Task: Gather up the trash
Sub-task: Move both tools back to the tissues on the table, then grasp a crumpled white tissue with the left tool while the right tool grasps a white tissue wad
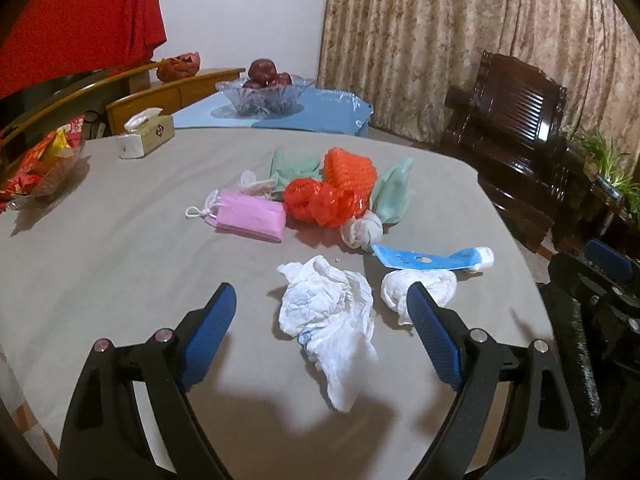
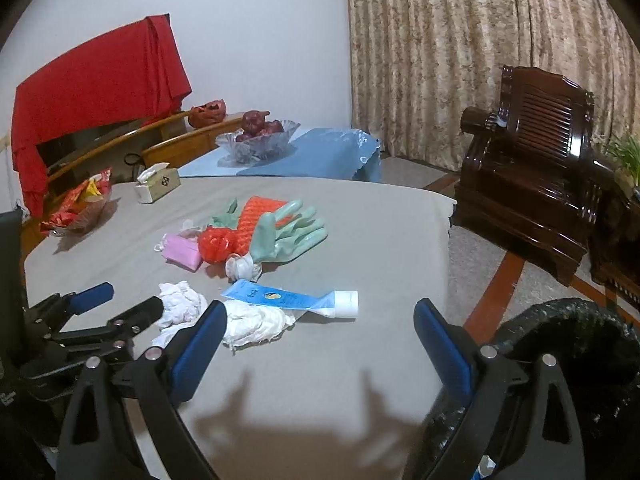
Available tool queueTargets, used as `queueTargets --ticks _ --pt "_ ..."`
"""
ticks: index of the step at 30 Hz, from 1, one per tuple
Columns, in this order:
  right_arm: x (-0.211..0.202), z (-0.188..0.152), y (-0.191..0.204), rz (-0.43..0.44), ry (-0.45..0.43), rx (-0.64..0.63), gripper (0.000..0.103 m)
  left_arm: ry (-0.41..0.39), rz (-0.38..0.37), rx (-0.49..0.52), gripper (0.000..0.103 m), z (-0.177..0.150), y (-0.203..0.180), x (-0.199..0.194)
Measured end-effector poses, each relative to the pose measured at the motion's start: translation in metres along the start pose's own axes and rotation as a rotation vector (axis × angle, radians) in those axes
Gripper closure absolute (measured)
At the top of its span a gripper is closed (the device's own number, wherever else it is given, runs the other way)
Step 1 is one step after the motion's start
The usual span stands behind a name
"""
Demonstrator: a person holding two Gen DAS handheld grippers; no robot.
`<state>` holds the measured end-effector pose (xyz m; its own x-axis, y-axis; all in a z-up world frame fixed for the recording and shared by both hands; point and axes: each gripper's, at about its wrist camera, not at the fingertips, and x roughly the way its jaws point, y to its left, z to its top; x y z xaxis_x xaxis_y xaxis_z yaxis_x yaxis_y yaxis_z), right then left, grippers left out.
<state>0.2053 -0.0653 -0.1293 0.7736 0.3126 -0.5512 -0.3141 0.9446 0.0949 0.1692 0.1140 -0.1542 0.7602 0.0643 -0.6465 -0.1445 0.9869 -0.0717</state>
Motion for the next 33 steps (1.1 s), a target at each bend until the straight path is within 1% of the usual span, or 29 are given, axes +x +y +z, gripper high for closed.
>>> queueTargets --ticks 6,9,12,13,14,15,16,17,20,25,29,33 --pt "0.014 -0.002 -0.002 -0.007 0.022 -0.001 0.011 0.064 0.005 -0.006 0.027 -0.005 -0.001 0.029" --pt "0.018 -0.005 -0.003 -0.01 0.035 -0.005 0.011 0.104 -0.002 -0.016 0.035 -0.007 -0.001 0.041" --pt "0.022 -0.008 -0.002 -0.009 0.046 -0.006 0.011 0.142 -0.028 -0.025 0.05 -0.011 -0.002 0.049" --pt "0.023 -0.008 -0.002 -0.01 0.049 -0.007 0.011 0.156 -0.04 -0.029 0.062 -0.013 -0.002 0.053" --pt "0.024 -0.009 -0.001 -0.01 0.052 -0.008 0.011 0.162 -0.051 -0.033 0.072 -0.014 -0.001 0.054" --pt "0.025 -0.01 0.0 -0.012 0.056 -0.01 0.011 0.163 -0.053 -0.037 0.074 -0.014 0.0 0.054" --pt "0.026 -0.01 0.002 -0.013 0.057 -0.011 0.011 0.156 -0.058 -0.044 0.081 -0.014 0.001 0.052" --pt "0.026 -0.01 0.003 -0.012 0.058 -0.011 0.011 0.154 -0.062 -0.045 0.084 -0.013 0.002 0.051" --pt "0.03 -0.011 0.009 0.003 0.066 -0.01 0.01 0.123 -0.055 -0.046 0.086 -0.009 0.005 0.042" --pt "0.04 -0.012 0.026 0.033 0.083 -0.018 0.011 0.09 -0.034 -0.063 0.087 -0.002 0.018 0.027" --pt "0.052 -0.013 0.037 0.042 0.1 -0.01 0.011 0.081 -0.005 -0.063 0.087 -0.001 0.03 0.023" --pt "0.066 -0.013 0.048 0.034 0.117 -0.013 0.011 0.084 0.015 -0.071 0.087 -0.001 0.042 0.022"
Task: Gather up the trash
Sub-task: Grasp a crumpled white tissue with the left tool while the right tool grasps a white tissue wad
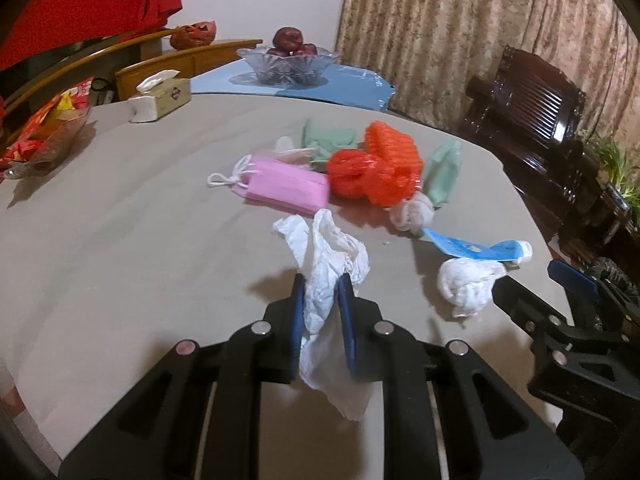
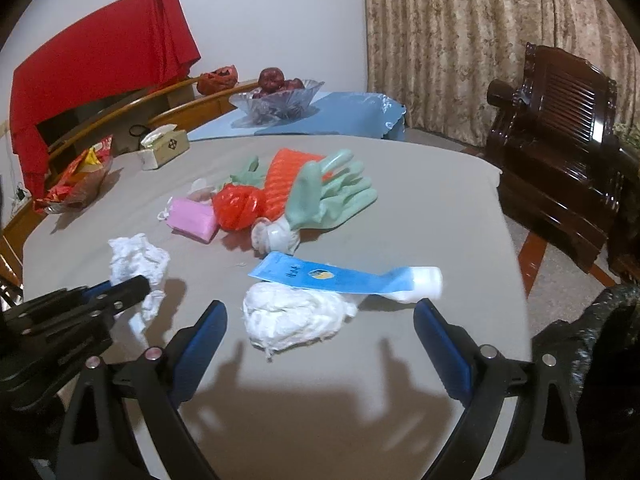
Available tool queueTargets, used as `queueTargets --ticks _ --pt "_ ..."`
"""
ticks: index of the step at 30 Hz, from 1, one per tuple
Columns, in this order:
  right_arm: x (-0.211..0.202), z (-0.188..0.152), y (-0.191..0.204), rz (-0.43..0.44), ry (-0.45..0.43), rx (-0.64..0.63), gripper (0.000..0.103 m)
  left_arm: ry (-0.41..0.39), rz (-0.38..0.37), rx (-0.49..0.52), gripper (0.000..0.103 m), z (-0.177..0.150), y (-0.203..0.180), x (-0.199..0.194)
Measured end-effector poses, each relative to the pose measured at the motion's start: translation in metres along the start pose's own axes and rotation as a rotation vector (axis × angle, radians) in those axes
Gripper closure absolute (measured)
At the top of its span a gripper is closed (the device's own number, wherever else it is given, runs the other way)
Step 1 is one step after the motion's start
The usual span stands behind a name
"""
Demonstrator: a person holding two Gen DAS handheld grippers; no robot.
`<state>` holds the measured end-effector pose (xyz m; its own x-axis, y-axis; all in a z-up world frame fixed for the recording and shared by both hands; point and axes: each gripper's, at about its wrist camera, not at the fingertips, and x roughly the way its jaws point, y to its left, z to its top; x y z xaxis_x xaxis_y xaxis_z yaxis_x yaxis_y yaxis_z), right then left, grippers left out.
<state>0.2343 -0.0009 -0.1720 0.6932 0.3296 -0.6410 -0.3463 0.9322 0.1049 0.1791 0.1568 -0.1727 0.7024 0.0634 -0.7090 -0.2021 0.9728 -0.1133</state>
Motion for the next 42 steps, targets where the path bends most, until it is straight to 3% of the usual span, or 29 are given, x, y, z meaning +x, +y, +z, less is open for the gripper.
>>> queueTargets --ticks 8,18,20,29,42 --pt "0.027 -0.001 0.014 -0.027 0.066 -0.013 0.013 0.004 0.018 -0.026 0.087 -0.001 0.018 0.002" --pt "0.037 -0.001 0.016 0.028 0.121 -0.02 0.06 0.014 0.014 -0.036 0.087 -0.004 0.021 0.002" --pt "0.033 -0.001 0.016 0.041 0.12 -0.028 0.064 0.012 0.011 -0.033 0.087 -0.004 0.02 0.0" --pt "-0.008 0.003 0.014 0.098 0.067 -0.036 0.065 -0.013 -0.012 -0.007 0.087 -0.003 0.005 -0.019" --pt "-0.074 0.018 -0.013 0.068 -0.044 -0.016 0.065 -0.064 -0.09 0.059 0.087 0.001 -0.042 -0.06"
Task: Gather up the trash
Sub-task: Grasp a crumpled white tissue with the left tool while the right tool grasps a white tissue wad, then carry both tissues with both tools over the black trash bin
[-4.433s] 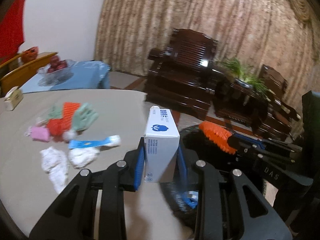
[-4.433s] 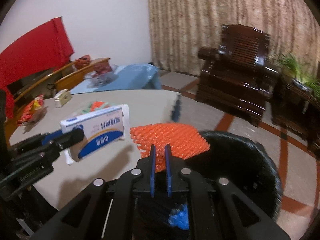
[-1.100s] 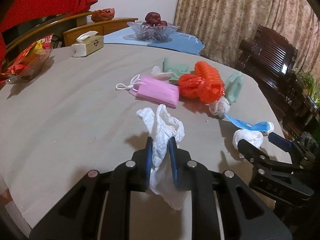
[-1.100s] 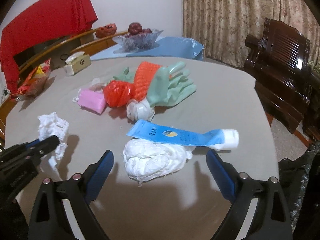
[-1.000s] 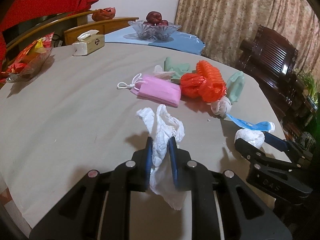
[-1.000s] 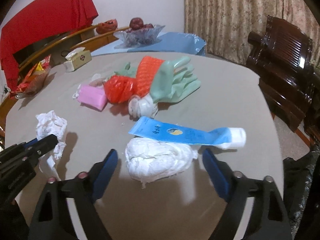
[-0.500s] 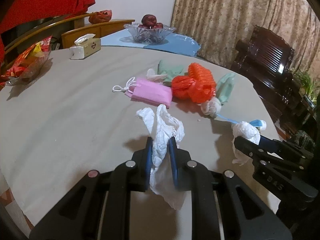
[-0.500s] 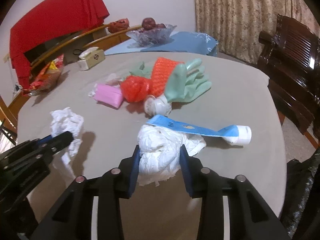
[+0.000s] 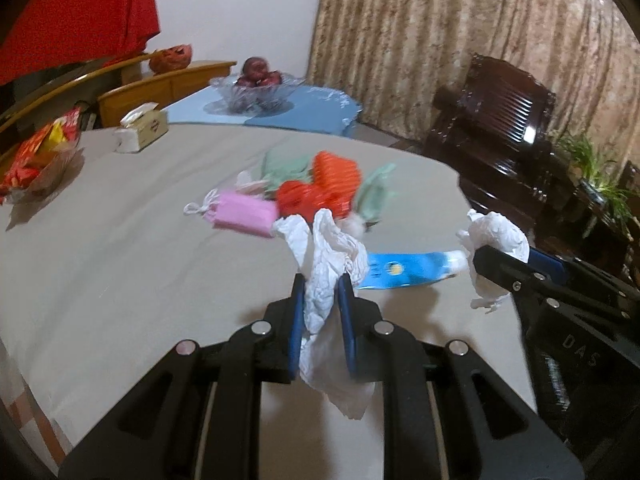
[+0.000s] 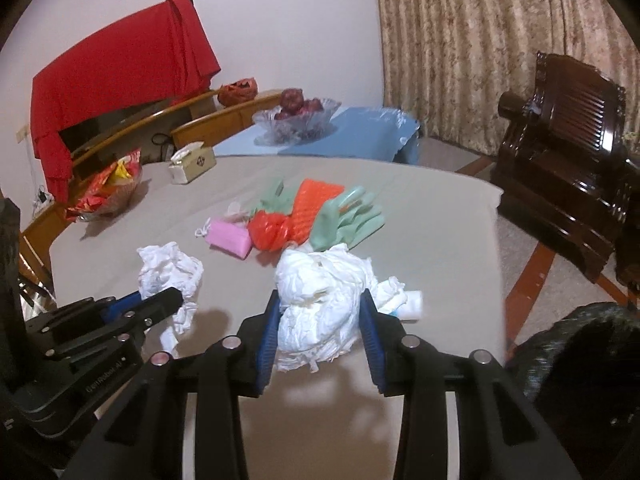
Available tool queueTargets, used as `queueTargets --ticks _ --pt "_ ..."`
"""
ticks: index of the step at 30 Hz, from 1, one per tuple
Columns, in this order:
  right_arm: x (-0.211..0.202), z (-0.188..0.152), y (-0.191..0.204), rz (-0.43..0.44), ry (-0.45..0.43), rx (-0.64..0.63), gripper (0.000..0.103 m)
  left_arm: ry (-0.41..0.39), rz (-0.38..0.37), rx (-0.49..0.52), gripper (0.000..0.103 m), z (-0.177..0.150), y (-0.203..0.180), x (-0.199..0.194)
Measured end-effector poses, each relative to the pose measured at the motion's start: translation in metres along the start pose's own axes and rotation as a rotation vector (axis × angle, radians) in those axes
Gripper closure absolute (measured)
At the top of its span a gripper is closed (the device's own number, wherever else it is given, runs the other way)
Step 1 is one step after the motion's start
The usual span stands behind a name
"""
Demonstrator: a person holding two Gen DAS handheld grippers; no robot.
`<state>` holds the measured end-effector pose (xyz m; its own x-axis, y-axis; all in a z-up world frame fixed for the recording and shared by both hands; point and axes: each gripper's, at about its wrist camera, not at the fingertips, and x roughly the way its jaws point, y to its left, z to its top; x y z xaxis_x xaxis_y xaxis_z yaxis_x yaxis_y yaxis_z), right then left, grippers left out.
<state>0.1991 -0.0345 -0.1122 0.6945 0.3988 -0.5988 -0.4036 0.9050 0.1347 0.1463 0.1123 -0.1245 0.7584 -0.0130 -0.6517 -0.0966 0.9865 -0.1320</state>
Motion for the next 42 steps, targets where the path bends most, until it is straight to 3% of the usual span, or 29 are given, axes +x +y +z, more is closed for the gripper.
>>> queueTargets --ticks 18,42 --pt "-0.078 -0.013 -0.063 -0.126 -0.076 0.068 0.065 -0.021 -0.157 0.095 0.087 0.002 -0.088 -0.021" --pt "-0.166 -0.075 -0.178 -0.397 -0.064 0.224 0.065 0.011 -0.399 0.271 0.087 -0.023 -0.229 -0.013"
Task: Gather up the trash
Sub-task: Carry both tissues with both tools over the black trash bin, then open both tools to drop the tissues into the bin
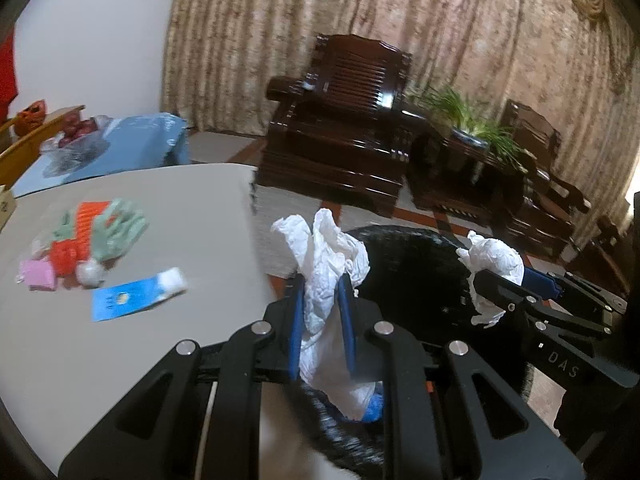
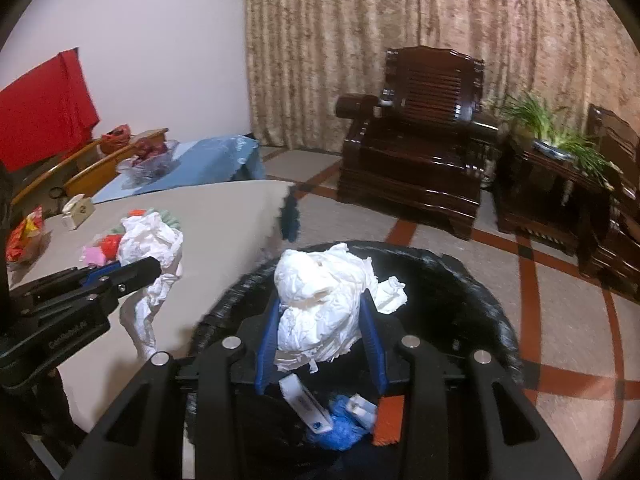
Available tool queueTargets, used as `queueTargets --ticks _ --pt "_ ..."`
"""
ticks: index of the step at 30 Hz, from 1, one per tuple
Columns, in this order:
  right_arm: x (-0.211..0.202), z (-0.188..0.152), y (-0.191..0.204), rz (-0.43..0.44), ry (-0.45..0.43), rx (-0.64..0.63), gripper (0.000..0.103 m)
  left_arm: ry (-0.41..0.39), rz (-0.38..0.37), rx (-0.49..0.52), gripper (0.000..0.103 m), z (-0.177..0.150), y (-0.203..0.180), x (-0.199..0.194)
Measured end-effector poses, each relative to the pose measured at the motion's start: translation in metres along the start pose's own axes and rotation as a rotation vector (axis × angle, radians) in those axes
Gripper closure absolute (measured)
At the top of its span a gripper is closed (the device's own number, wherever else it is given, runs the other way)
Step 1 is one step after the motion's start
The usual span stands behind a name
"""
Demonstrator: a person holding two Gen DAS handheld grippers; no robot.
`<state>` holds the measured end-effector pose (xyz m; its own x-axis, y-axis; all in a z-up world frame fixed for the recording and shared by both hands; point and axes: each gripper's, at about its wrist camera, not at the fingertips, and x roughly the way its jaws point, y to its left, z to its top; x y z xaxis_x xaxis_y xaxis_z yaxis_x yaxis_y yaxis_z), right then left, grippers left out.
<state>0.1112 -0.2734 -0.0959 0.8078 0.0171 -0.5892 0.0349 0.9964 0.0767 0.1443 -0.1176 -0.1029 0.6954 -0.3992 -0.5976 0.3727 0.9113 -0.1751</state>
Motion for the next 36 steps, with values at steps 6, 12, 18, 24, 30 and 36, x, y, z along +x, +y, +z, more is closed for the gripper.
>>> queueTargets --ticks 6,12,18,24,30,36 --pt "-0.003 -0.006 -0.023 -0.041 0.011 0.025 0.065 0.022 -0.056 0.046 0.087 -0.003 -0.03 0.022" --pt "-0.001 -0.014 -0.041 -0.073 0.032 0.044 0.06 0.046 -0.098 0.06 0.086 -0.009 -0.045 0.04" --pt "0.0 -0.022 -0.05 -0.105 0.051 0.048 0.04 0.059 -0.135 0.039 0.053 -0.014 -0.045 0.046" --pt "-0.004 -0.024 -0.051 -0.125 0.041 0.059 0.011 0.036 -0.104 0.024 0.038 -0.009 -0.035 0.038" --pt "-0.006 -0.018 -0.04 -0.095 0.023 0.06 0.008 -0.02 -0.022 0.007 0.024 -0.003 -0.007 0.012" --pt "0.001 0.0 -0.005 -0.017 -0.011 0.025 0.007 -0.07 0.09 -0.028 0.02 0.002 0.035 -0.02"
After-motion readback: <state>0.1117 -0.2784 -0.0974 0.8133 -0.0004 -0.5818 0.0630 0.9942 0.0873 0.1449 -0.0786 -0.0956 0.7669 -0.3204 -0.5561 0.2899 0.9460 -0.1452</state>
